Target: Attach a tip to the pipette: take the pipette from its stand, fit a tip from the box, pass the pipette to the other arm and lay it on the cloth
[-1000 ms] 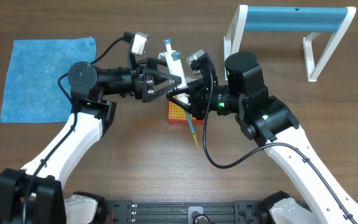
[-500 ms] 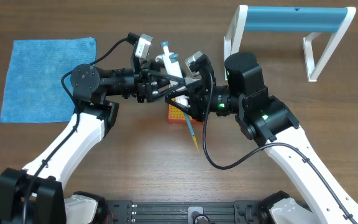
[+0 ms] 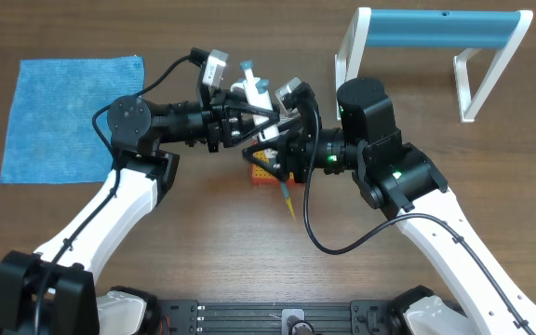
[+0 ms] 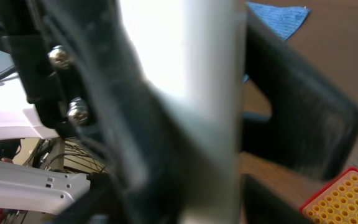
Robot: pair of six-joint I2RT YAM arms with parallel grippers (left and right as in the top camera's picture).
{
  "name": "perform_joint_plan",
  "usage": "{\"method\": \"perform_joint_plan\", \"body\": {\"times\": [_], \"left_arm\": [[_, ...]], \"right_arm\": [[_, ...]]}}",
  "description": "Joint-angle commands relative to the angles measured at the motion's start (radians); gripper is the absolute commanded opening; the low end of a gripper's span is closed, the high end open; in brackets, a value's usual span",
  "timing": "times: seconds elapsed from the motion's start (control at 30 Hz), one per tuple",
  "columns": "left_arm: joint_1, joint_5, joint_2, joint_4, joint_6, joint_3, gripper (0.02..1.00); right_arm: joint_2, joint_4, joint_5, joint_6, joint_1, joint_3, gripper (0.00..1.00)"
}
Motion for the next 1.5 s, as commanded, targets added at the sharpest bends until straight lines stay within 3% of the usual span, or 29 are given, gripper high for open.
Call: {"method": "perform_joint_plan", "body": {"times": [0.03, 0.27, 0.53, 0.6, 0.7, 0.83, 1.0, 1.2, 1.37, 1.5], "left_arm": [[0.011, -0.054, 0.009, -0.036, 0.085, 0.026, 0.029], [0.116, -0.122, 0.009, -0.34, 0.197, 0.026, 0.029], [0.402, -0.244, 0.009, -0.701, 0.301, 0.026, 0.029], [0.474, -0.328, 0.008, -0.9, 0.374, 0.026, 0.029], [0.545, -0.524, 0.008, -1.201, 0.454, 0.026, 0.029], [0.631, -0.582, 0.009, -1.586, 0.699, 0.115, 0.027], [0.761, -0.776, 0.051, -2.021, 0.979, 0.443, 0.027], [0.821, -1.028, 0.336, -2.444, 1.209, 1.078, 0.027], [0.811, -1.188, 0.684, -2.596, 1.265, 1.574, 0.027], [0.776, -1.293, 0.874, -2.549, 1.273, 1.72, 0.027]], "right_arm": [[-0.005, -0.003, -0.022, 0.016, -0.006, 0.008, 0.853], [-0.005, -0.126, -0.026, -0.048, -0.143, 0.008, 0.855], [-0.012, -0.227, -0.097, -0.107, -0.336, 0.009, 0.855], [-0.015, -0.259, -0.101, -0.126, -0.369, 0.009, 0.855], [-0.016, -0.288, -0.109, -0.132, -0.385, 0.009, 0.855], [-0.016, -0.295, -0.108, -0.132, -0.384, 0.009, 0.858], [-0.011, -0.295, -0.103, -0.132, -0.384, 0.009, 0.855], [-0.011, -0.295, -0.074, -0.111, -0.384, 0.008, 0.858], [-0.011, -0.295, -0.074, -0.027, -0.38, 0.008, 0.858], [-0.011, -0.295, -0.066, 0.052, -0.343, 0.008, 0.858]]}}
